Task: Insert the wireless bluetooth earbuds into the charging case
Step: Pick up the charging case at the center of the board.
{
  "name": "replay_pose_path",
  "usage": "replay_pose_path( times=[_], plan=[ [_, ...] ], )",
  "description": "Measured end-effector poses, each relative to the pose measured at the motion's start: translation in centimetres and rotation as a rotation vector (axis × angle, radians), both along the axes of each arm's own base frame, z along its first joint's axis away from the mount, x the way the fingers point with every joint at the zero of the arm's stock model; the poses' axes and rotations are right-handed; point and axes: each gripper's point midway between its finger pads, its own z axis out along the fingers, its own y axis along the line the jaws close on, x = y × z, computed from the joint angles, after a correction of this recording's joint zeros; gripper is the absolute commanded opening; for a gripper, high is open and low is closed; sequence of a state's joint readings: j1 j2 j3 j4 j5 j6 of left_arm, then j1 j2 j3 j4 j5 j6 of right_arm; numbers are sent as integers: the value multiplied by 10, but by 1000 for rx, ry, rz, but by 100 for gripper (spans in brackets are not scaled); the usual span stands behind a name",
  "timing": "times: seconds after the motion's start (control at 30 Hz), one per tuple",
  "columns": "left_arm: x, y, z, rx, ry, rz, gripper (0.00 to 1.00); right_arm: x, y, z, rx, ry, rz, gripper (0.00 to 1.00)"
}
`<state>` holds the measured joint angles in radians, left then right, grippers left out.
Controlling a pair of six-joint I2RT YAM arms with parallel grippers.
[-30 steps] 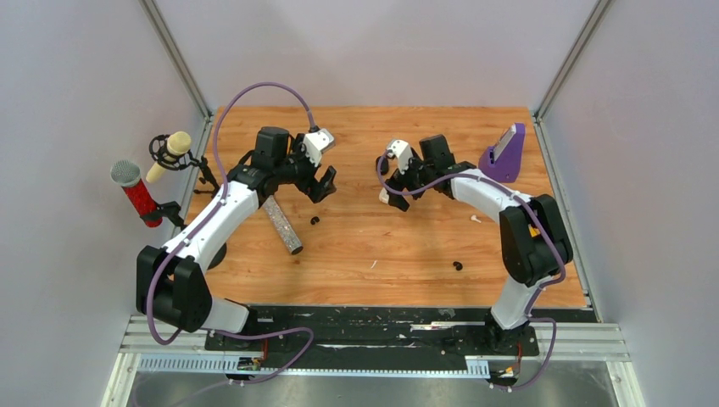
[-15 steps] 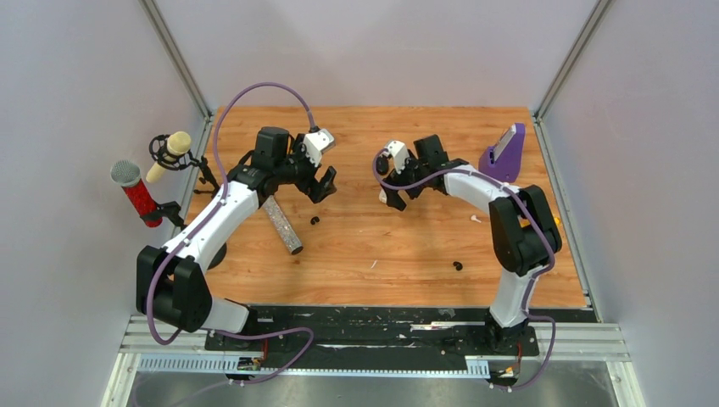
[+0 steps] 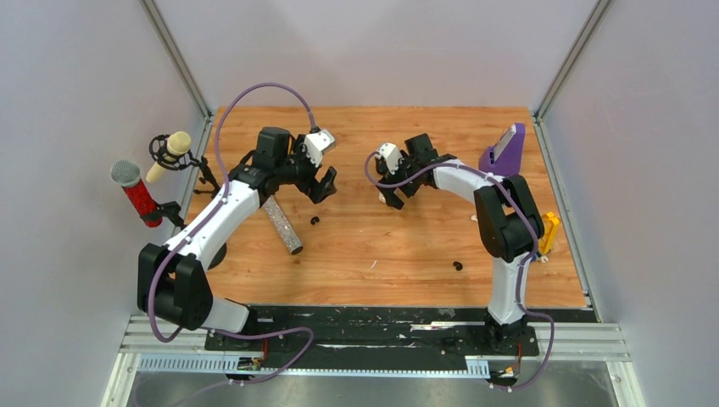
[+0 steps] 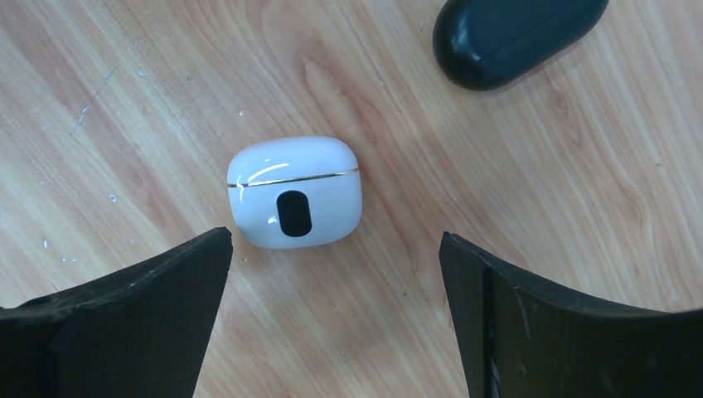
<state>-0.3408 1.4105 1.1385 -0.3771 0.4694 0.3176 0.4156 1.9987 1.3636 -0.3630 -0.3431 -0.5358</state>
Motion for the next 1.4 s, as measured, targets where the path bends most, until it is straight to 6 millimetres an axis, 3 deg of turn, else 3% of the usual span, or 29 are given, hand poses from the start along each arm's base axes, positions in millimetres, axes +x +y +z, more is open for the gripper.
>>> replay_pose_path(
  times=[0.27, 0.8, 1.13, 1.4],
  plan=[
    [1, 0, -4, 3, 9, 0, 100, 5, 6, 7, 15, -10, 30, 95],
    [0, 0, -5, 5, 15, 1, 100, -6, 22, -12, 1, 31, 74, 87],
    [0, 0, -5, 6, 16, 0, 100, -7, 23, -12, -4, 28, 86, 71],
    [0, 0, -5, 6, 16, 0, 100, -7, 22, -12, -8, 27, 92, 52]
  ],
)
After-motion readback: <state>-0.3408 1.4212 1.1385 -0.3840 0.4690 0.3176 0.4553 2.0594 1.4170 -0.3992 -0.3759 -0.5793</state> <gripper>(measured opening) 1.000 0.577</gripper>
